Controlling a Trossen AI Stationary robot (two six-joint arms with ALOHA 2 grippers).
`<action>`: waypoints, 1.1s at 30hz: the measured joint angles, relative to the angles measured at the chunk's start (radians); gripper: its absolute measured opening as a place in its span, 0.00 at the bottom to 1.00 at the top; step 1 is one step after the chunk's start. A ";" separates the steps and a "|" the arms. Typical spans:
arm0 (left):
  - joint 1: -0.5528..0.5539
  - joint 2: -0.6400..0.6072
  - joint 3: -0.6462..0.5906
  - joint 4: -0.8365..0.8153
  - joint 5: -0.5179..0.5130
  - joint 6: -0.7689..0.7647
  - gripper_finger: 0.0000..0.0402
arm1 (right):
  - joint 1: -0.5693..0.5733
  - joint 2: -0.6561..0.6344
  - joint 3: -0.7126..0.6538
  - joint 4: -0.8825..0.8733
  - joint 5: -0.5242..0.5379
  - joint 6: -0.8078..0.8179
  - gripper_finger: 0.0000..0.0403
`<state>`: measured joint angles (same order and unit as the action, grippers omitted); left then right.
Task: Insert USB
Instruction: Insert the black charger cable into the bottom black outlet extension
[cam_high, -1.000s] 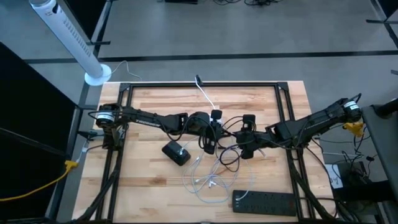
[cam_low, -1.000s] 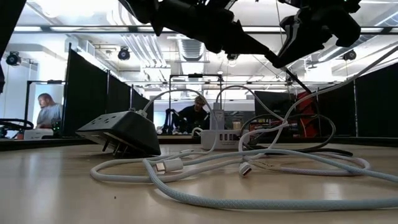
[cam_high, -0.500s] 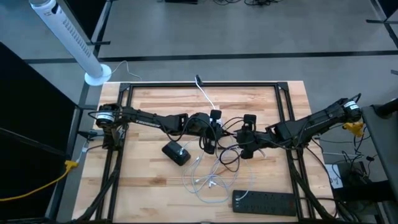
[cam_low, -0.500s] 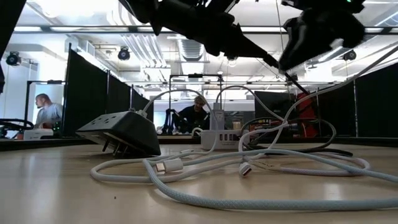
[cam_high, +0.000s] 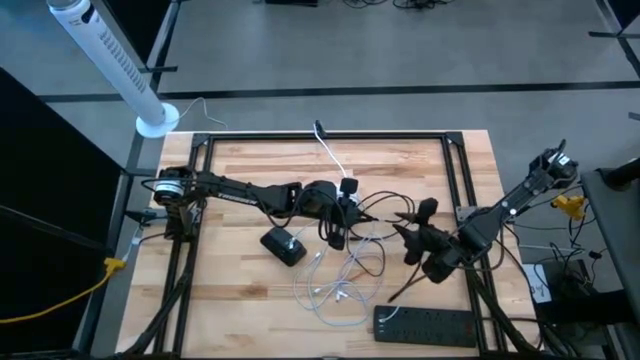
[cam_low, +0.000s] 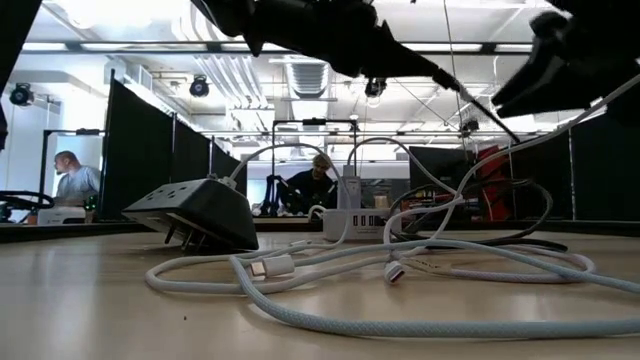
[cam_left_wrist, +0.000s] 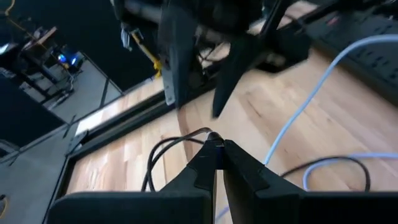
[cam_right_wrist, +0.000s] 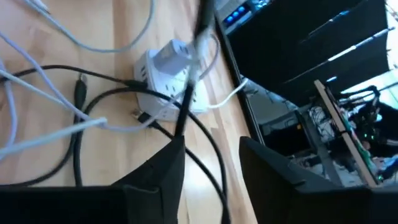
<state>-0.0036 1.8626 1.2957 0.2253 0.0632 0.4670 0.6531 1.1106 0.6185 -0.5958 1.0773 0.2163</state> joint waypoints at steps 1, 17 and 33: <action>0.000 0.000 0.000 0.009 0.016 0.000 0.01 | 0.006 -0.014 -0.028 0.022 0.015 0.017 0.33; 0.022 -0.023 -0.002 0.003 0.052 -0.004 0.01 | -0.031 -0.600 -0.314 0.662 -0.257 -0.612 0.40; 0.015 -0.019 -0.002 0.125 0.093 0.029 0.01 | -0.325 -0.559 -0.495 1.163 -0.718 -0.659 0.58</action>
<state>0.0116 1.8433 1.2934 0.3503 0.1563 0.4957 0.3285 0.5520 0.1235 0.5676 0.3591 -0.4430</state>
